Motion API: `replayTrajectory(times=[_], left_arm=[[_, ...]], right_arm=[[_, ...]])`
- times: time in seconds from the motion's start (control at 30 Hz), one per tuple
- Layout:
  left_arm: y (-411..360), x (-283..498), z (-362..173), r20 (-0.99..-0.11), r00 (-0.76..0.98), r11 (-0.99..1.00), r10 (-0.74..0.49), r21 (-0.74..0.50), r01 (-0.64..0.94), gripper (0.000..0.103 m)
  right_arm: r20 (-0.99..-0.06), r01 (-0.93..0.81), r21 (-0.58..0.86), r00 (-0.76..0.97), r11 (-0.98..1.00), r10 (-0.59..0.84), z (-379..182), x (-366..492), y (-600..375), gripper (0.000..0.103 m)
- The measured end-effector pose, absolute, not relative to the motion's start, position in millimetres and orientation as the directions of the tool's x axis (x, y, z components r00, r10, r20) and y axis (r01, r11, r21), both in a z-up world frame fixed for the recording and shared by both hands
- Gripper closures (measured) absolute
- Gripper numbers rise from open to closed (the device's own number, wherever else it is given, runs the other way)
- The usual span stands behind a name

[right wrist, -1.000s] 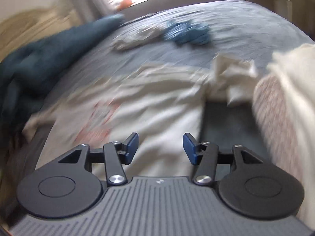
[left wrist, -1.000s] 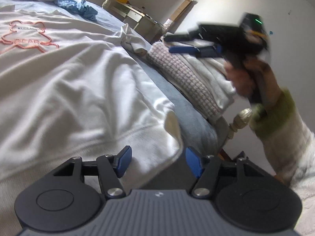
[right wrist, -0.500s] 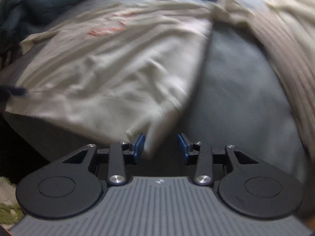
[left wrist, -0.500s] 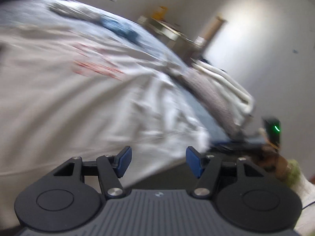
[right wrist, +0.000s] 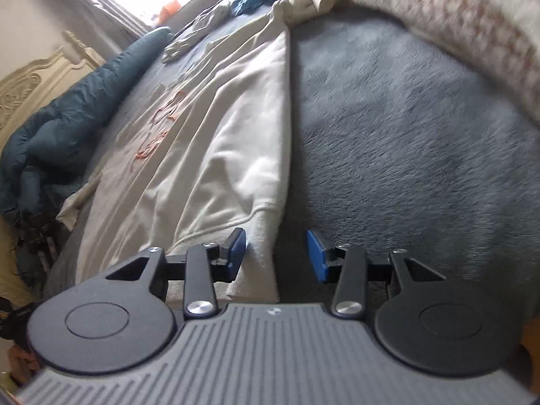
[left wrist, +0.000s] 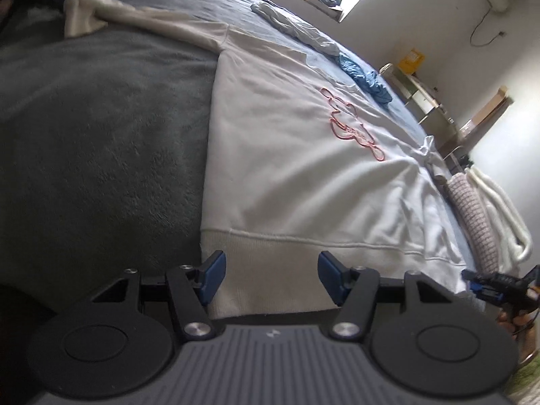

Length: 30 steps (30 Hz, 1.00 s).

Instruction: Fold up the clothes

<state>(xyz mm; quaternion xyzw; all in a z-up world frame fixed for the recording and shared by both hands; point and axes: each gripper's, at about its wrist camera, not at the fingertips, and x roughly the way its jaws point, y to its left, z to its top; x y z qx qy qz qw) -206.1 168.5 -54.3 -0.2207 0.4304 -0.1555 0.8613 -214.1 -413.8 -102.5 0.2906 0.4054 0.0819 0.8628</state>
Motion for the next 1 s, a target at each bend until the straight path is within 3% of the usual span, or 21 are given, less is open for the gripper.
replayTrajectory(times=[0.2,0.43,0.77,1.0], left_arm=[[181,-209,-68,-0.651,0.590,0.829,-0.479,-0.557,0.059,0.048],[213,-225,-68,-0.621,0.657,0.821,-0.427,-0.571,-0.007,0.044],[197,-220,-93,-0.546,0.647,0.779,-0.532,-0.614,0.122,0.044],[213,-215,-106,-0.499,0.654,0.694,-0.569,-0.718,0.056,0.054]], right_arm=[[-0.654,0.082,0.579,0.641,0.811,0.402,-106,-215,-412,0.084],[-0.636,0.177,0.667,0.642,0.724,0.429,-113,-212,-434,0.082],[-0.580,0.192,0.768,0.614,0.611,0.536,-128,-213,-440,0.079],[-0.577,0.235,0.770,0.653,0.593,0.491,-129,-206,-450,0.080]])
